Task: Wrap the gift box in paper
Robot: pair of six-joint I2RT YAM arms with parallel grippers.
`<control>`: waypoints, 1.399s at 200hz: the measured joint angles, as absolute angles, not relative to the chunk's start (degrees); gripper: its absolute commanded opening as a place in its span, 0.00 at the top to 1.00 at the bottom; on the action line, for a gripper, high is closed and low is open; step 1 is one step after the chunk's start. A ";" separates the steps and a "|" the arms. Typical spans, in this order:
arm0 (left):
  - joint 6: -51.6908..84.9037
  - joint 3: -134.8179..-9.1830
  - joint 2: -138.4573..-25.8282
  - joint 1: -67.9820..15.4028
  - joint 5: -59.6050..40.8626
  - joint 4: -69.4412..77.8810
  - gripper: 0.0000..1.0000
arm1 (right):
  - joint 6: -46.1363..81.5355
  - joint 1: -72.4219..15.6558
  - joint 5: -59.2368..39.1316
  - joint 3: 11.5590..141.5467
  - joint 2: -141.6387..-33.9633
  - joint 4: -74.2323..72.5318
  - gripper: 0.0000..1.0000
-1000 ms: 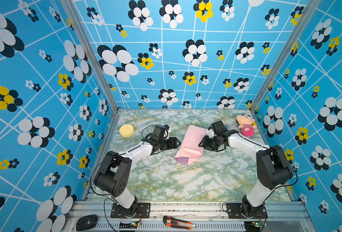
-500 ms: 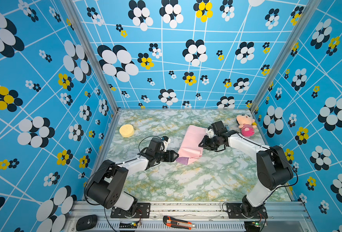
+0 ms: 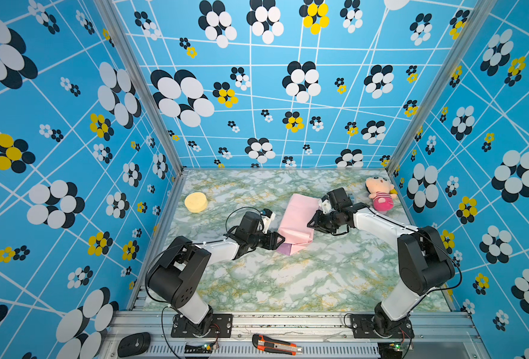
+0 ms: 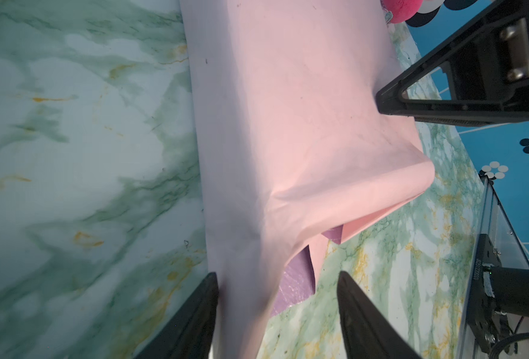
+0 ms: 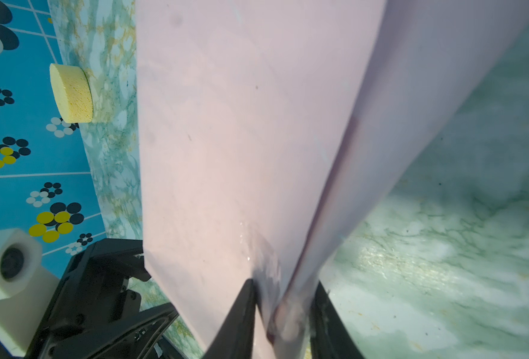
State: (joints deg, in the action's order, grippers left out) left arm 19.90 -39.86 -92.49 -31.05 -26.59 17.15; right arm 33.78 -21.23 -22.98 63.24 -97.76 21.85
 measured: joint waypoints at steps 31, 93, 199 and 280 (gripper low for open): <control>18.35 -42.48 -93.51 -33.10 -26.59 15.57 0.39 | 33.91 -21.23 -23.00 62.94 -97.65 21.45 0.70; 18.17 -43.24 -95.98 -34.26 -27.33 13.98 0.40 | 33.93 -21.23 -22.98 62.33 -97.23 20.62 0.71; 18.24 -43.27 -99.39 -36.77 -29.58 17.67 0.41 | 34.11 -21.23 -22.96 61.41 -96.62 19.59 0.71; 19.94 -39.35 -82.96 -31.81 -23.35 11.40 0.29 | 34.11 -21.23 -22.94 60.77 -96.23 18.90 0.71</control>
State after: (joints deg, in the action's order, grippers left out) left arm 19.94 -39.35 -82.96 -31.81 -23.35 11.40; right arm 34.11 -21.23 -22.94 60.77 -96.23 18.90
